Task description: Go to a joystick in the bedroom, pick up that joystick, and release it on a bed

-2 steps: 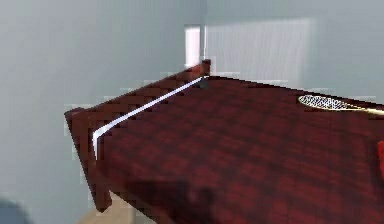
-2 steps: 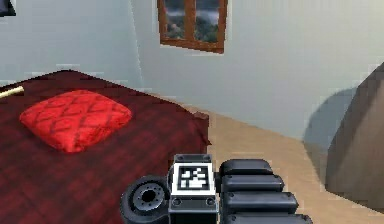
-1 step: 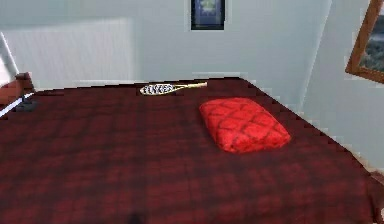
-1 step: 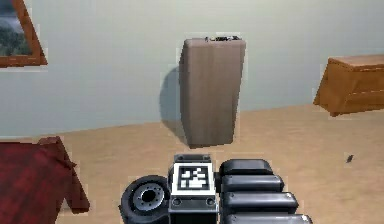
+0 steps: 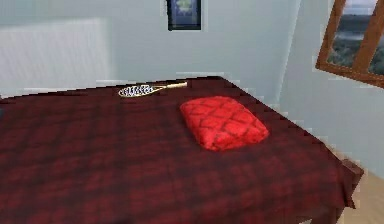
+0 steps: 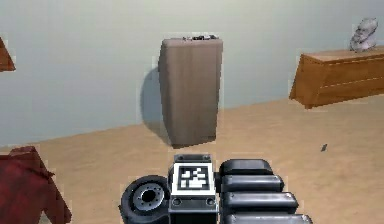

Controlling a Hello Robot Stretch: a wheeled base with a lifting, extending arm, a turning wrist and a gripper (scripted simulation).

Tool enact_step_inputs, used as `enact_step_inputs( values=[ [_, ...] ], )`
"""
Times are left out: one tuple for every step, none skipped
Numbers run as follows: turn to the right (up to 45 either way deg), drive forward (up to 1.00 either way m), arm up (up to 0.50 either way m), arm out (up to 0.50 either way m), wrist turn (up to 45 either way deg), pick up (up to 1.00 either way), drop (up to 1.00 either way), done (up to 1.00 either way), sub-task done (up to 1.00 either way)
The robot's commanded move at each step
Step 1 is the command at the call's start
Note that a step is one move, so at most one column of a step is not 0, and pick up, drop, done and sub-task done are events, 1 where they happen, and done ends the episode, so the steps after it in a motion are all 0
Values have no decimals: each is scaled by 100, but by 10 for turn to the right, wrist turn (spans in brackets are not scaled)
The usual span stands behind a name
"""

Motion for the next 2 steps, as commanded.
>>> enact_step_inputs(
  values=[
    [0,25,0,0,0,0,0,0,0],
    [-300,0,0,0,0,0,0,0,0]
  ],
)
